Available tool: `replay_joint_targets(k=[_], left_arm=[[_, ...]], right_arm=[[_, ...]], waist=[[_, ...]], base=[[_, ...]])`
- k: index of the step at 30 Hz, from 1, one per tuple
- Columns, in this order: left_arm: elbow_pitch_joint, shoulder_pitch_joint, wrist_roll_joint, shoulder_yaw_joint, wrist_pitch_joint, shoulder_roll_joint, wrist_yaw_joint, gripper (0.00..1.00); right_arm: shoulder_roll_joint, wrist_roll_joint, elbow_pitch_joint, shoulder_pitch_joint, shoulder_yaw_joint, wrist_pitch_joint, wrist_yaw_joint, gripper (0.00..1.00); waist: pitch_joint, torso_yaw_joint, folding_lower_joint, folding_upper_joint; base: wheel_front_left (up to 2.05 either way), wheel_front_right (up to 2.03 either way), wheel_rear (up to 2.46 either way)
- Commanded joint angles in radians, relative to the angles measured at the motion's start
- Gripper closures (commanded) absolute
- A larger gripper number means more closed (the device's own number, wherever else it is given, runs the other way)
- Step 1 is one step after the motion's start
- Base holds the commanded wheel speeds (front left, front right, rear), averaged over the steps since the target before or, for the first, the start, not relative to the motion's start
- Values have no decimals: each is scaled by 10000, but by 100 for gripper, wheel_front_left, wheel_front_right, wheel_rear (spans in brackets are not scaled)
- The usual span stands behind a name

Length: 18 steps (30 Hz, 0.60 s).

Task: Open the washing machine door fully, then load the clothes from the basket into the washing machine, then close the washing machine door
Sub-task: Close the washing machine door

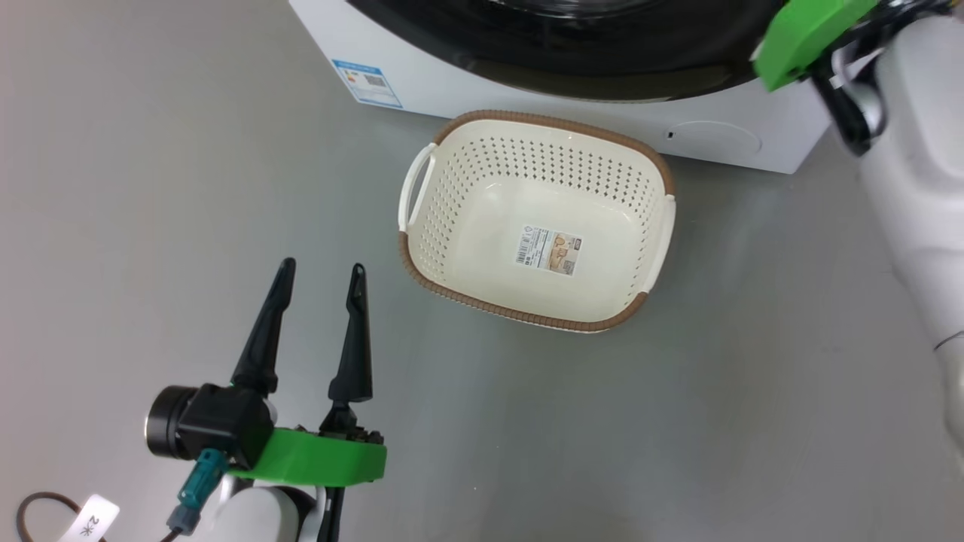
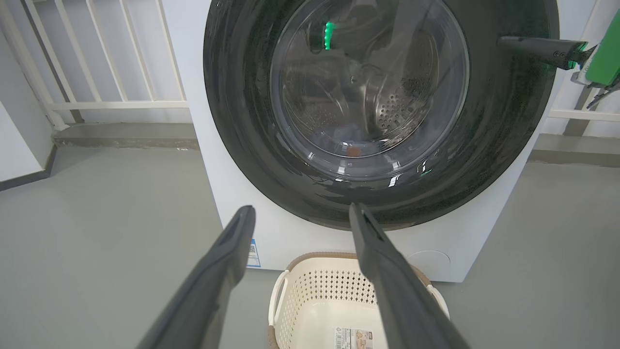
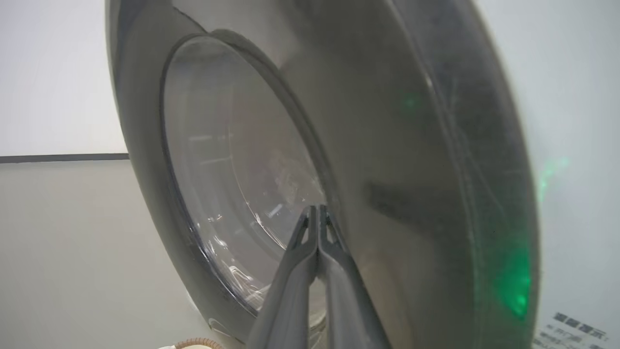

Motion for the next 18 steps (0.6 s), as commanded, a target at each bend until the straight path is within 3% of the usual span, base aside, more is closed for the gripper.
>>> replay_joint_targets(k=[1, 11, 17, 18], left_arm=[[-168, -96, 79, 357, -91, 180, -21, 0], [11, 129, 449, 681, -91, 191, -241, 0], [126, 298, 512, 834, -91, 323, -349, 0], [150, 327, 514, 851, -91, 349, -362, 0]], right_arm=[[352, 202, -488, 381, 192, -113, 14, 100], [316, 877, -2956, 2786, 494, -117, 14, 100], [413, 775, -4166, 4593, -238, -117, 14, 100], [468, 711, -4348, 4905, -343, -117, 14, 85]], waist=[[-85, -157, -1, 0], [-657, -888, -1, 0], [-1131, -1491, -1, 0], [-1213, -1584, -1, 0]], base=[[0, 0, 0], [0, 0, 0], [0, 0, 0], [0, 0, 0]])
